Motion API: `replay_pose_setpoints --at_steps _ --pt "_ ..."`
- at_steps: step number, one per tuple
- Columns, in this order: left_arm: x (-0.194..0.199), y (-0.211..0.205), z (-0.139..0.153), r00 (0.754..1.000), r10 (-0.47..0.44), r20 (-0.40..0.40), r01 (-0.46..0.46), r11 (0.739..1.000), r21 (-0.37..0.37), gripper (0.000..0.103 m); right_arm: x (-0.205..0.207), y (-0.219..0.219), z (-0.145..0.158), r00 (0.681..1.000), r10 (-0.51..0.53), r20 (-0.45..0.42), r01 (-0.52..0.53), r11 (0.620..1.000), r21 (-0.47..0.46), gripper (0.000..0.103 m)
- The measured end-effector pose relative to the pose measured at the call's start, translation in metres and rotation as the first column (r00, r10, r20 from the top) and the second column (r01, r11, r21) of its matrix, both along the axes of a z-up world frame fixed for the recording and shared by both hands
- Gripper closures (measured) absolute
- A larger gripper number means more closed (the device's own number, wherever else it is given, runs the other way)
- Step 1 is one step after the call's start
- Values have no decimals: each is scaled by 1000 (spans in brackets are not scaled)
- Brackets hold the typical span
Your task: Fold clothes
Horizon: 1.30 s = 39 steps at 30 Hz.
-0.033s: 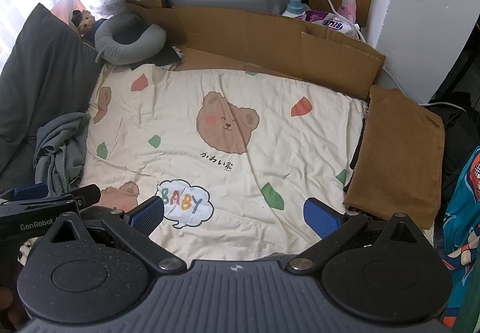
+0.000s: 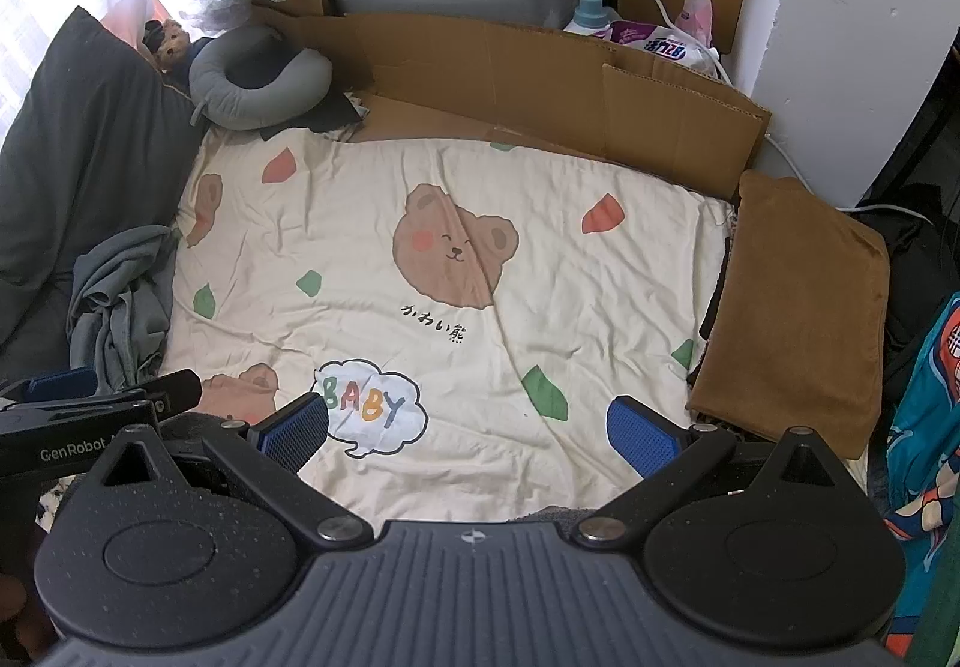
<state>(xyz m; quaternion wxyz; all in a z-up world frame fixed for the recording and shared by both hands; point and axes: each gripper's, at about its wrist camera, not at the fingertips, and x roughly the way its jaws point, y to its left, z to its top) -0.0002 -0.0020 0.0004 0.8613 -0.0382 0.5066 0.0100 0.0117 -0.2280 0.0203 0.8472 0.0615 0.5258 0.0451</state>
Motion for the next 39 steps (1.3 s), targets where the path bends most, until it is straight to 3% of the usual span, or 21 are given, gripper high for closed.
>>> replay_pose_setpoints --at_steps 10,15,39 --pt "1 0 6 1000 1 22 -1 1000 6 3 -1 0 0 1000 -2 5 2 1000 2 1" --pt "1 -2 9 999 -3 34 1 998 58 3 0 -1 0 1000 -3 -3 3 1000 -18 1" --pt "-2 -1 9 999 13 43 -15 999 47 3 -3 2 2 1000 -25 18 25 999 -27 1"
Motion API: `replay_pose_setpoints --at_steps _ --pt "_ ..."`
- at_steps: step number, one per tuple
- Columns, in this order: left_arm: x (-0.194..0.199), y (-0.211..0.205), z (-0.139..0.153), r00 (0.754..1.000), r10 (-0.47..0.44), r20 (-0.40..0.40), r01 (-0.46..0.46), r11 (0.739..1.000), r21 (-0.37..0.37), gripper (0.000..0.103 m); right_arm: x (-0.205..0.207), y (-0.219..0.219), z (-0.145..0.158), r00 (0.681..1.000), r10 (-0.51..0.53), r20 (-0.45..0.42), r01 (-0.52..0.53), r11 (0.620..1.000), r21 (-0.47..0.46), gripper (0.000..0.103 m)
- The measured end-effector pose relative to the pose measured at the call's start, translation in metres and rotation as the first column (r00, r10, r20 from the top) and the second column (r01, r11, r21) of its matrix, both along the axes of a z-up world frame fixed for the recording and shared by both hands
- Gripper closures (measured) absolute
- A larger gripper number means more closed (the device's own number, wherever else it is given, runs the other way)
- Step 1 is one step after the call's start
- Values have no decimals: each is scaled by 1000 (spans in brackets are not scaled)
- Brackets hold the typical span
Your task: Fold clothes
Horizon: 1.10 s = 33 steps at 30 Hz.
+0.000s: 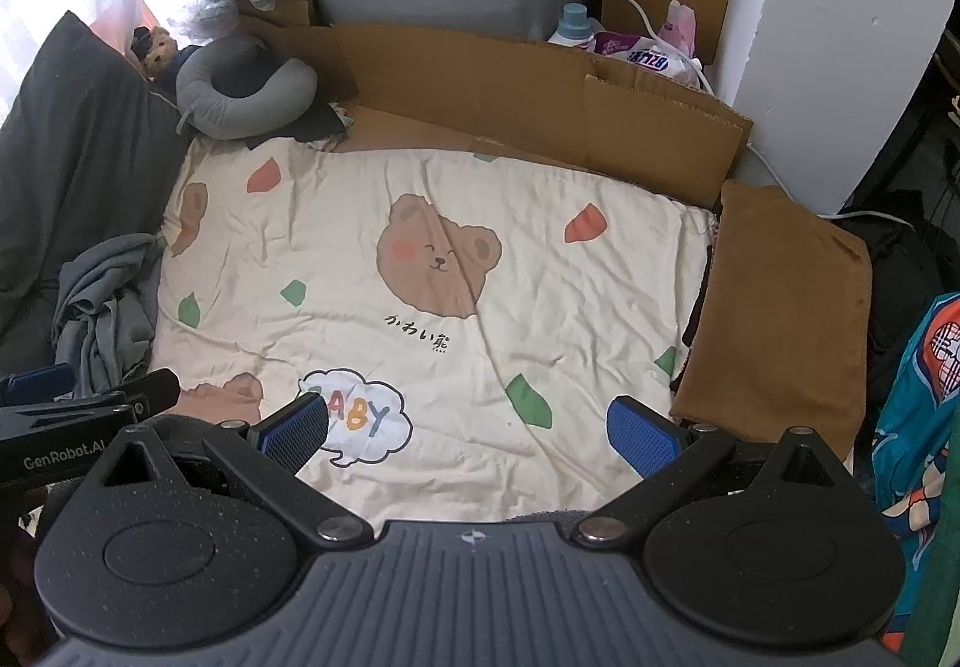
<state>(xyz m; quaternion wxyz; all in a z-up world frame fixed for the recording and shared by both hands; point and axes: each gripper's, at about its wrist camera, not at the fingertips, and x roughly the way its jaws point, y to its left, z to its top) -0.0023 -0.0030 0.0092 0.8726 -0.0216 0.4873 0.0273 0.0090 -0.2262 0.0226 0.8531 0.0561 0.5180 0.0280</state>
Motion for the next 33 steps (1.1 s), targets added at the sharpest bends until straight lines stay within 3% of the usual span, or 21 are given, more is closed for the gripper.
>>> replay_pose_setpoints --at_steps 15,26,33 --pt "-2 -2 1 1000 11 9 -11 1000 6 3 -3 -1 1 1000 -5 9 5 1000 1 1" --pt "-2 7 8 1000 25 14 -24 999 -32 3 -1 -7 3 999 -48 -4 48 999 14 1" --pt "4 44 22 996 81 44 -79 996 -38 3 2 -7 16 998 -57 30 57 998 -5 1"
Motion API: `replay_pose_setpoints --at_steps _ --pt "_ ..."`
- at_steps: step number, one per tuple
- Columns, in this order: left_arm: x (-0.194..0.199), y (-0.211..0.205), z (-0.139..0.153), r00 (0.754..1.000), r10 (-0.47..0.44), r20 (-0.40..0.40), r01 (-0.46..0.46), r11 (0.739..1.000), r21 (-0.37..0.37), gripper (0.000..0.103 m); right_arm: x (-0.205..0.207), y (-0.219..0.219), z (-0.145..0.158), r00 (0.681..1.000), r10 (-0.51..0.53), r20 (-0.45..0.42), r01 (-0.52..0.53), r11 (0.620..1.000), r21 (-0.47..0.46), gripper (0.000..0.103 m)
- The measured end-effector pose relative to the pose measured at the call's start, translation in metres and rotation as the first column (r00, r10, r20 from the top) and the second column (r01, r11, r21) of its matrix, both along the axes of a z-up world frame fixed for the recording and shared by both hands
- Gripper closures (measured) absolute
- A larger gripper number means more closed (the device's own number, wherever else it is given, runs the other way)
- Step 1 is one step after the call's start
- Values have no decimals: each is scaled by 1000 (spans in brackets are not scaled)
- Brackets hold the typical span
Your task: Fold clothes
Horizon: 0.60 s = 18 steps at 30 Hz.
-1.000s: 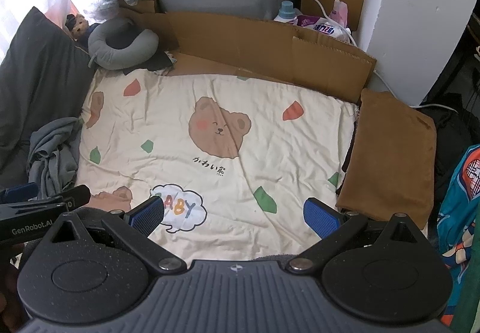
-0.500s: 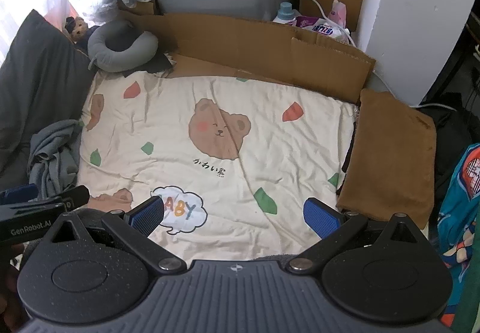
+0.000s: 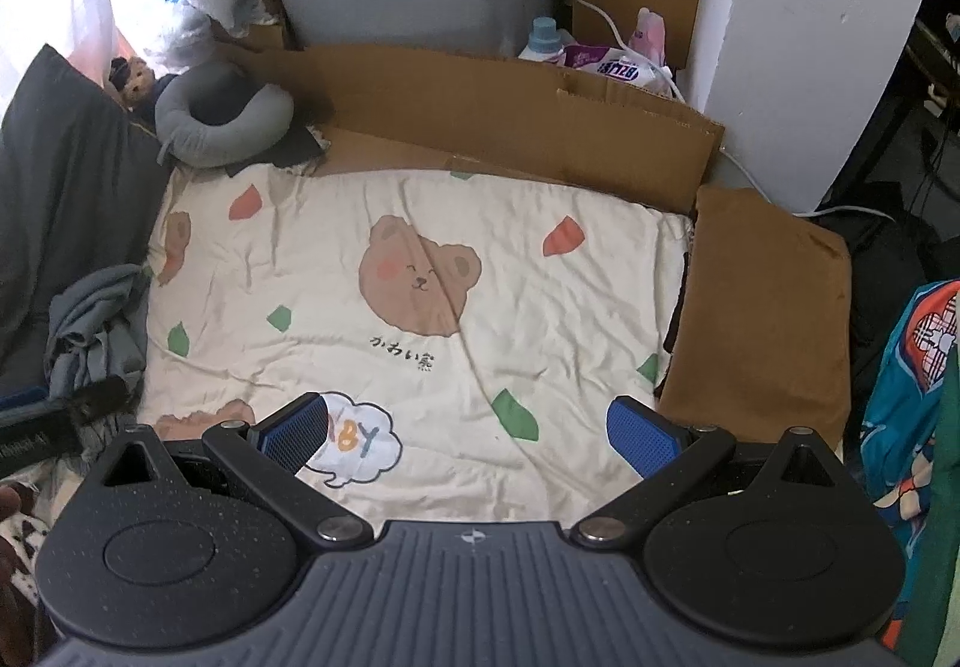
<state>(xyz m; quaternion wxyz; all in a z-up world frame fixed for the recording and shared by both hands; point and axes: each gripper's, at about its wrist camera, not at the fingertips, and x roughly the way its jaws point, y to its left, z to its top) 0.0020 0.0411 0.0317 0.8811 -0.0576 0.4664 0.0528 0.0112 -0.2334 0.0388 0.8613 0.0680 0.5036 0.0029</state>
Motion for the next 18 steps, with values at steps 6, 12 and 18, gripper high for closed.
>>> replay_pose_setpoints --at_steps 6,12,18 --pt "4 37 12 998 54 15 -54 998 8 3 1 3 16 999 -9 43 10 1000 -7 1" --pt "1 74 15 996 89 11 -89 996 20 2 0 3 25 998 -24 58 24 1000 -1 0" --pt "-6 110 21 986 165 30 -165 986 6 1 -1 7 33 997 -13 76 14 1000 -12 1"
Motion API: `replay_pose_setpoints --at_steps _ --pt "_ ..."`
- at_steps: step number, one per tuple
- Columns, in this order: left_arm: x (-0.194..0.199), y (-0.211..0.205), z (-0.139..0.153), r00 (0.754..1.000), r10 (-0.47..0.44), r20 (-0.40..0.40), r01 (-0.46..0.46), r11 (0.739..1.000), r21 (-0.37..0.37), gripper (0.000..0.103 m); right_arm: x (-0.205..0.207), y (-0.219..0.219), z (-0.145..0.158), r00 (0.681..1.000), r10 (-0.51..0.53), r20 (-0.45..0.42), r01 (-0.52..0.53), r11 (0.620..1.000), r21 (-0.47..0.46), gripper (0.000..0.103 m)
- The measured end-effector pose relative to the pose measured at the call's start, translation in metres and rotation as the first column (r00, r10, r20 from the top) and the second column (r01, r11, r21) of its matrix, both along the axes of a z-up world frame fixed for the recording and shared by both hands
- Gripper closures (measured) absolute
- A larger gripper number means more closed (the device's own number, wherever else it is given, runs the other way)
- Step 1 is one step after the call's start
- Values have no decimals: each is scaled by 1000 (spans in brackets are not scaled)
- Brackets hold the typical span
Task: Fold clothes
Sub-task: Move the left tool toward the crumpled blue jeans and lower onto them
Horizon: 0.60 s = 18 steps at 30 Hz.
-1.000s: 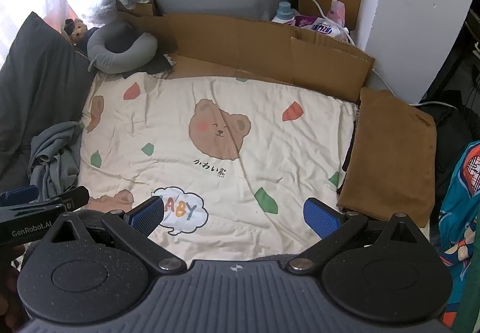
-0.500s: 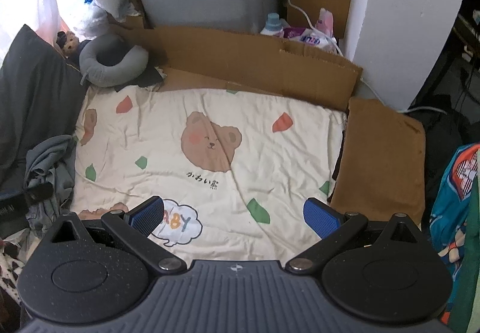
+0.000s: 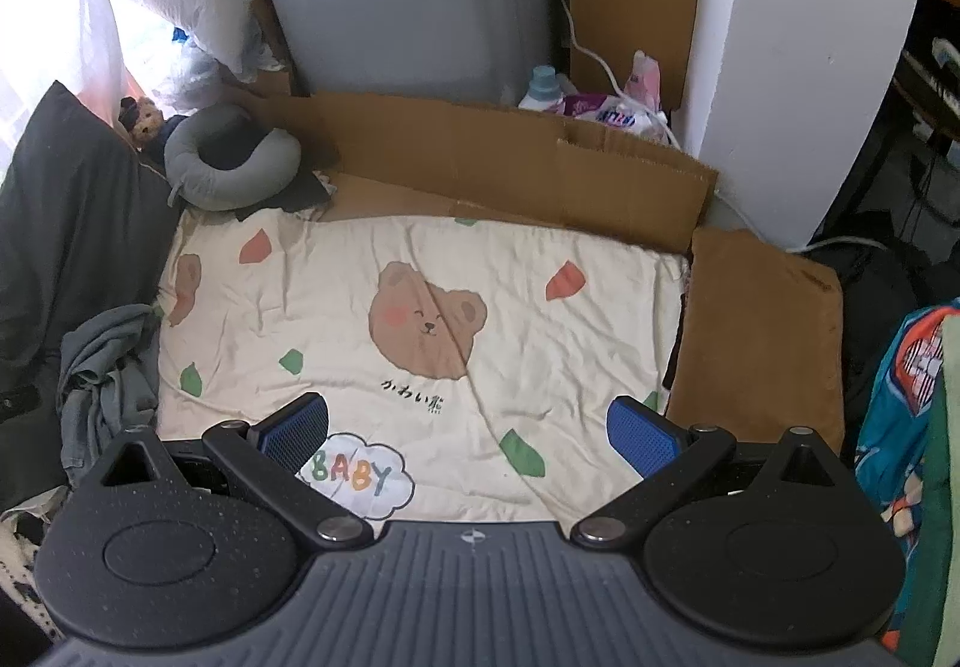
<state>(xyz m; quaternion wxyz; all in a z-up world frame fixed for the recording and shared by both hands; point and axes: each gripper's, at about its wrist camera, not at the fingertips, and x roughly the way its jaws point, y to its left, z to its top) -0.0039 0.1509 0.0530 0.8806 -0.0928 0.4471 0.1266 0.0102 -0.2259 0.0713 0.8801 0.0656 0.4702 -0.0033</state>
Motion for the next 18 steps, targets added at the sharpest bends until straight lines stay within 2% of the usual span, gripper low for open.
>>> replay_pose_setpoints --at_steps 10,14,16,18 --pt "-8 39 16 993 99 61 -98 995 -18 1 9 22 13 997 61 37 -61 998 -9 1" --pt "-2 52 15 992 122 43 -121 993 -12 1 14 32 15 996 83 41 -82 997 -11 0" --pt "1 55 13 993 110 32 -110 994 7 1 16 37 15 995 92 42 -92 996 -12 1" --pt "3 60 8 995 103 16 -103 995 -5 1 18 41 13 994 98 40 -98 995 -13 0"
